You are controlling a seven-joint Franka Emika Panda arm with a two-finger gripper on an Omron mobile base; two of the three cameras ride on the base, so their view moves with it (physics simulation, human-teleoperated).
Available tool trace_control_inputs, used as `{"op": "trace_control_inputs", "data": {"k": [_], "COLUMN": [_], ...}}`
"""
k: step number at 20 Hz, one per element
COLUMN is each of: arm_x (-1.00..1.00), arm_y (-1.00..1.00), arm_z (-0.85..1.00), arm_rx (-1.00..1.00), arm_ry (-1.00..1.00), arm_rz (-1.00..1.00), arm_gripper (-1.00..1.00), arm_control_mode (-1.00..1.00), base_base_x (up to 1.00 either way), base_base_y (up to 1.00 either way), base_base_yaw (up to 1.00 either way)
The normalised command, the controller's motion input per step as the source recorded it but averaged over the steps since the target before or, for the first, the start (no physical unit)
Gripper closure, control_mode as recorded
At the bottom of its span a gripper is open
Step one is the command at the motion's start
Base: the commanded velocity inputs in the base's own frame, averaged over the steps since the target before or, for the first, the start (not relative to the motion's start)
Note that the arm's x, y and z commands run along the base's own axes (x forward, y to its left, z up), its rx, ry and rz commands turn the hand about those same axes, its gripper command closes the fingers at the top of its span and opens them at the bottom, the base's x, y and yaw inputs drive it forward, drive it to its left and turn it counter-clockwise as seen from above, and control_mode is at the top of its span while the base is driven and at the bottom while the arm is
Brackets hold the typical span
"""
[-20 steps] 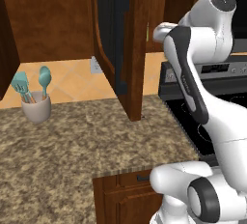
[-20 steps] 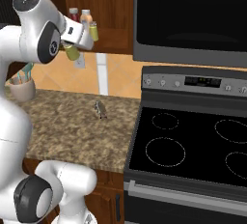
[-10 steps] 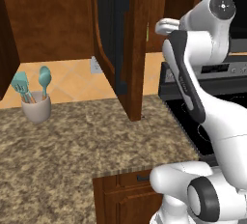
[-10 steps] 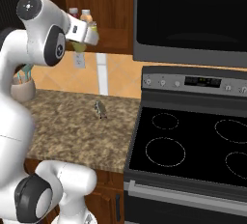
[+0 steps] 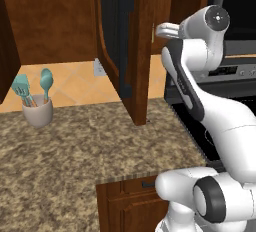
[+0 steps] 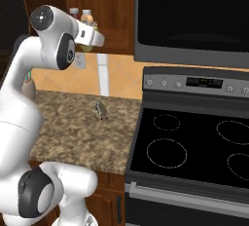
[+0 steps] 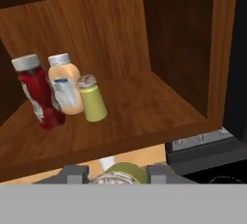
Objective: Put the shaker and condiment bottle from the counter next to their counterparts in the cabinet.
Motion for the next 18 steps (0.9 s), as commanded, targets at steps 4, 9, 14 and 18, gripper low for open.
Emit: {"op": "trace_control_inputs", "data": {"k": [4,9,14,18], "arm_x": [0.56,0.57,0.55,0.49], "arm_y": [-0.01,-0.05,-0.06,-0.01], "arm_z": [-0.04,0.0,0.0,0.0], "arm_rx": [0.01,0.03,0.03,0.02], "arm_ry": [0.0,0.0,0.0,0.0], "arm_rz": [0.0,0.0,0.0,0.0], "arm_gripper": [1.0,1.0,1.0,1.0], "arm_control_mode": [-1.0,-1.0,-1.0,-1.0], "base_base_x": [0.0,0.0,0.0,0.0], "base_base_y": [0.0,0.0,0.0,0.0], "base_base_yaw": [0.0,0.0,0.0,0.0]}}
